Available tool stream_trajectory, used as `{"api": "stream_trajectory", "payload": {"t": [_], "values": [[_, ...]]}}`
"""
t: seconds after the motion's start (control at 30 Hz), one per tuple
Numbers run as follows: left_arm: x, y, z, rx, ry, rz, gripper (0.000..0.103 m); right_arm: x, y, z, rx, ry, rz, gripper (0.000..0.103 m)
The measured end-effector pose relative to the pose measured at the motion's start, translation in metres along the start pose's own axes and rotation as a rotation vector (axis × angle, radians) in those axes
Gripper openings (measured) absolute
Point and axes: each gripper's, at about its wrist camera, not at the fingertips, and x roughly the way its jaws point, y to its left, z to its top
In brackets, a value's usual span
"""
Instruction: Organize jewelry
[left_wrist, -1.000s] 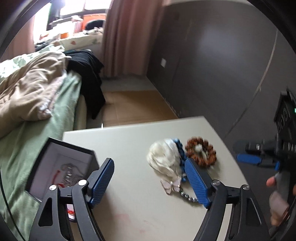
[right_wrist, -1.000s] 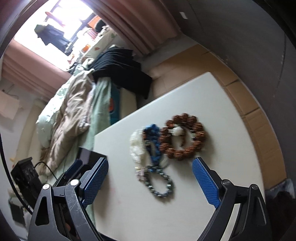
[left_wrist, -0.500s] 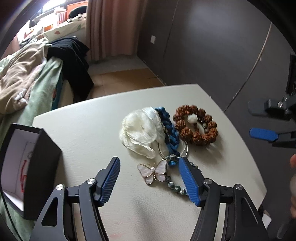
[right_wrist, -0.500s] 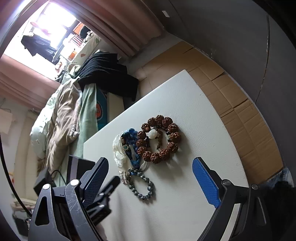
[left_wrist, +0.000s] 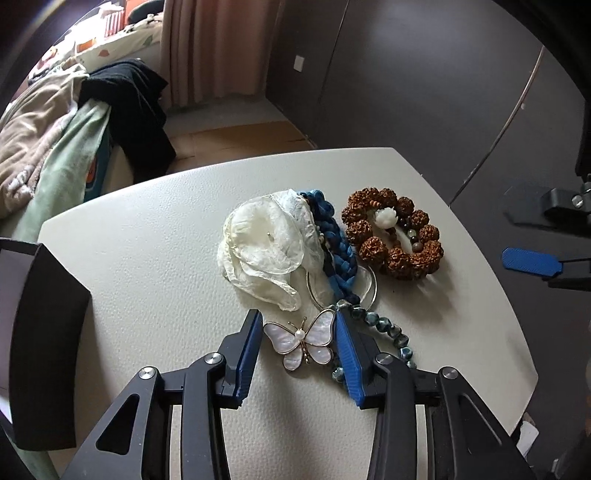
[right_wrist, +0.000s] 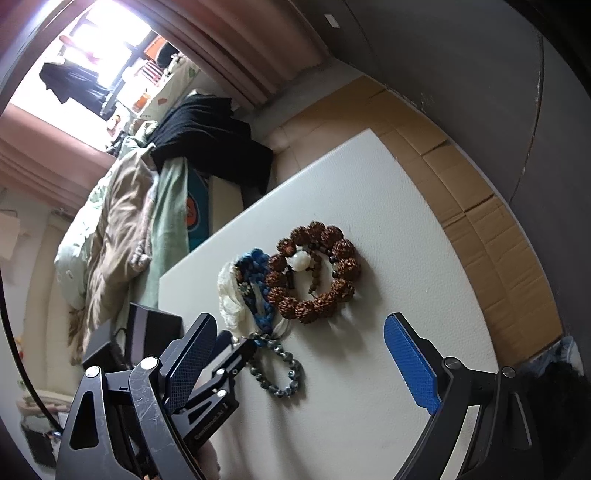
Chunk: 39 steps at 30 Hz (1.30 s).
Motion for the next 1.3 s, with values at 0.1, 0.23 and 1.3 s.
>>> {"api": "stream_trajectory", "payload": {"t": [0.1, 0.23, 1.3], "values": [[-0.001, 0.002, 0.000, -0.010, 0.002, -0.001, 0.042, 0.004, 0.002, 0.000, -0.009, 0.006, -0.003, 0.093], [-0.014, 0.006, 0.002, -0.015, -0.022, 0.007, 0.042, 0.006, 0.005, -0.001, -0.020, 0.008, -0.001, 0.093], [-0.043, 0.059, 0.015, -0.167, -0.029, 0.049, 0.068, 0.061, 0.040, -0.036, -0.383, 0.169, -0.186, 0.010]]}}
